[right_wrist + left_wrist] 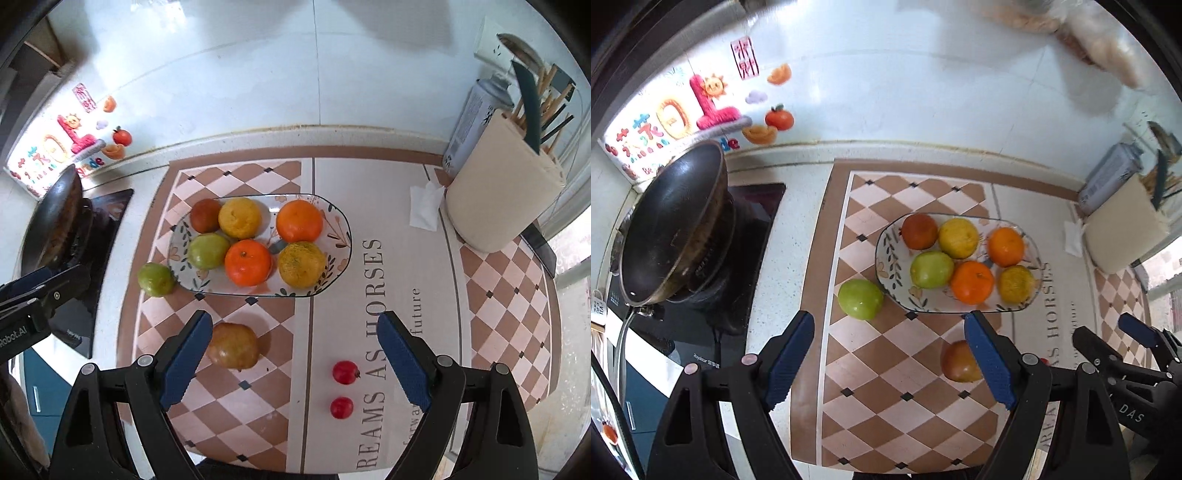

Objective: Organize fruits
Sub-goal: 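Lift both tools away from the plate, then grasp the green apple with the left tool while the right tool grasps the brown pear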

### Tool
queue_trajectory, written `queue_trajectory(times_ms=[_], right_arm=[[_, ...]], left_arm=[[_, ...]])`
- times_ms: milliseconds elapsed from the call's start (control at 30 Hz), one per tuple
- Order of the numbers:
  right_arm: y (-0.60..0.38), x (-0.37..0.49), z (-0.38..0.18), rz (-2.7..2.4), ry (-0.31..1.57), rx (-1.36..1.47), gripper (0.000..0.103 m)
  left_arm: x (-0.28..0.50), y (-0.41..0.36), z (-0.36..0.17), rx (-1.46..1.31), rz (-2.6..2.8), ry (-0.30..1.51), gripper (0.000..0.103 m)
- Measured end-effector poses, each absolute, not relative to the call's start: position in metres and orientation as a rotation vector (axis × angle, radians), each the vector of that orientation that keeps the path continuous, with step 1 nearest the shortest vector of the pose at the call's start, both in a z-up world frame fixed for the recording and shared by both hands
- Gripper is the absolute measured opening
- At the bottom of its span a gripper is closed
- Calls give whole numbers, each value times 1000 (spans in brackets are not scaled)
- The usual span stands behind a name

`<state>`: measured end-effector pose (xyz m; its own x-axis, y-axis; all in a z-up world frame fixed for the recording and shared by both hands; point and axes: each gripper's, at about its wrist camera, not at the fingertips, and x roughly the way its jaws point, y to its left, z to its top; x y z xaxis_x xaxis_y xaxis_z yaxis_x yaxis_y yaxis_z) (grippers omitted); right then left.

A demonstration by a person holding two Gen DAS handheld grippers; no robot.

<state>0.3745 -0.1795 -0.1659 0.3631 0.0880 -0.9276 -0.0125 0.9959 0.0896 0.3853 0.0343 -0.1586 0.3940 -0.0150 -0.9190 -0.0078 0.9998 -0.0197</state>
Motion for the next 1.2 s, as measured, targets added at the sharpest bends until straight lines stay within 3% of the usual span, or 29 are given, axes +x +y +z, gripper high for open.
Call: queue_trajectory(times_ms=[467,800,933,967,1000,1033,1200], right_arm=[[-188,315,-83,88,1044,95,93],[-197,295,-62,93,1013,125,93],[-204,304,-77,99,1050,168,93],[-206,307,-84,101,1065,180,93],[-210,313,-97,104,1096,207,93],[-212,318,-108,111,1120,224,93],[-218,347,-188,155,1296,337,93]], left_arm=[[330,25,-101,-24,-42,1052,83],[306,20,-86,-36,-53,1019,83],[309,17,-93,-32,-57,1030,83],[311,15,-97,-20,-57,1038,88],[316,13,-105,3,-51,1053,101],[320,11,-115,23,-42,1065,103],[342,15,-173,62,10,1200,103]])
